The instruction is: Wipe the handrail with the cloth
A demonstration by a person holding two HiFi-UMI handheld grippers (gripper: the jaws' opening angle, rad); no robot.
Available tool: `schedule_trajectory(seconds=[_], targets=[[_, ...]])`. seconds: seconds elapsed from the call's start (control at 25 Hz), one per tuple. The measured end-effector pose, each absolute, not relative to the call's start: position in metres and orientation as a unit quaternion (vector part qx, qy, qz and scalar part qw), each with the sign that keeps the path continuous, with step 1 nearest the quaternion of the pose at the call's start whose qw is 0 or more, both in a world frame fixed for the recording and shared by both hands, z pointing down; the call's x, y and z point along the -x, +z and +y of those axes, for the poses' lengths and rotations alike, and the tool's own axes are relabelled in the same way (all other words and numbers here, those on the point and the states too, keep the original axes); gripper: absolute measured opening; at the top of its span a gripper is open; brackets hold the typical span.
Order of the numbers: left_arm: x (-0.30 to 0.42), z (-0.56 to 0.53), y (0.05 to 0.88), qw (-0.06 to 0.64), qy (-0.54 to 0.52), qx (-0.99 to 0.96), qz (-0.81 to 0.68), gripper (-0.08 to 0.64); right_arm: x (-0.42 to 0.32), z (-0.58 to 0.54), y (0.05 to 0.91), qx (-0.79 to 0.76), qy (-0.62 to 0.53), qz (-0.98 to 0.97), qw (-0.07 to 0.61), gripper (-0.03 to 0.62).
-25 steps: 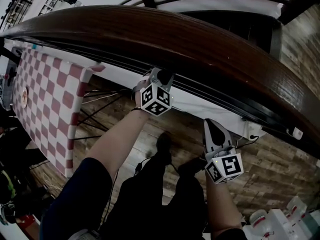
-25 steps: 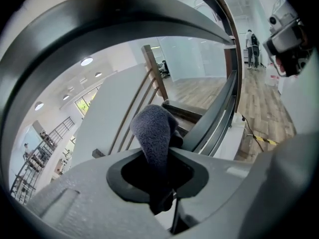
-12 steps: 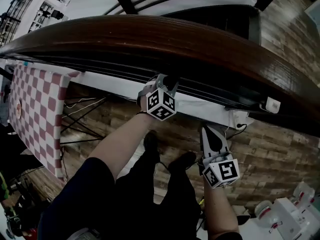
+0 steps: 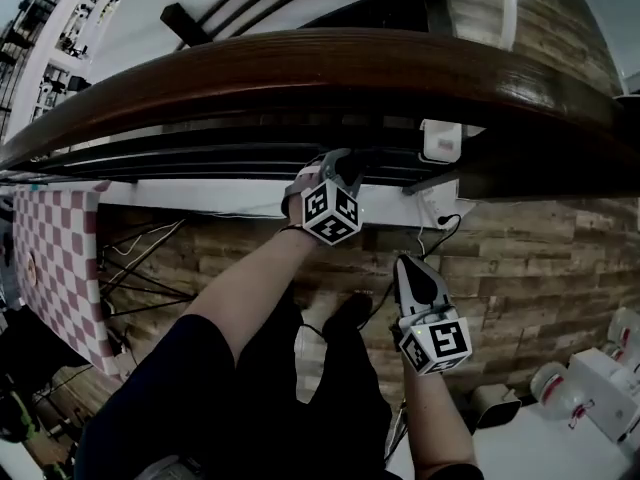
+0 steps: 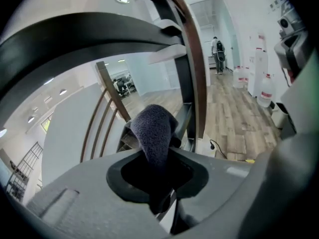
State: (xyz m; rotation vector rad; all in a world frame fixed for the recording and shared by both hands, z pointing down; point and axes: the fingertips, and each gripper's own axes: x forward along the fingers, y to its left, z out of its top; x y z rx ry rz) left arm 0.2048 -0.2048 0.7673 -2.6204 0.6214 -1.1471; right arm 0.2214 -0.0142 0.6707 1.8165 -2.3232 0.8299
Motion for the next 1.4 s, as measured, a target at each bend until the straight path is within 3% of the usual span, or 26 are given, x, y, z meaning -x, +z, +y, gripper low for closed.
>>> schedule_trajectory(seconds=[0.24, 0.44, 0.92, 1.4], targets=[[-0.267, -0.173, 0.77, 0.122, -0.399, 0.893, 0.17, 0.064, -0.261, 0.026, 0.666, -0.628, 0.277, -0.726, 0.029, 0.011], [-0.274, -0.161, 0.762, 0.116, -0.404, 0.895, 0.151, 0.064, -0.27, 0.036, 0.655, -0.649, 0.275, -0.709, 0.02, 0.011], [-0.165, -0.062, 0.622, 0.008, -0.353, 0.928, 0.115, 0.064, -0.19, 0.034, 0.552, -0.604, 0.254, -0.752, 0.077, 0.011], [-0.101, -0.007, 0.433, 0.047, -0.255, 0.963, 0.074, 0.064, -0.118, 0.014, 0.43, -0.56, 0.186, -0.803, 0.078, 0.011]])
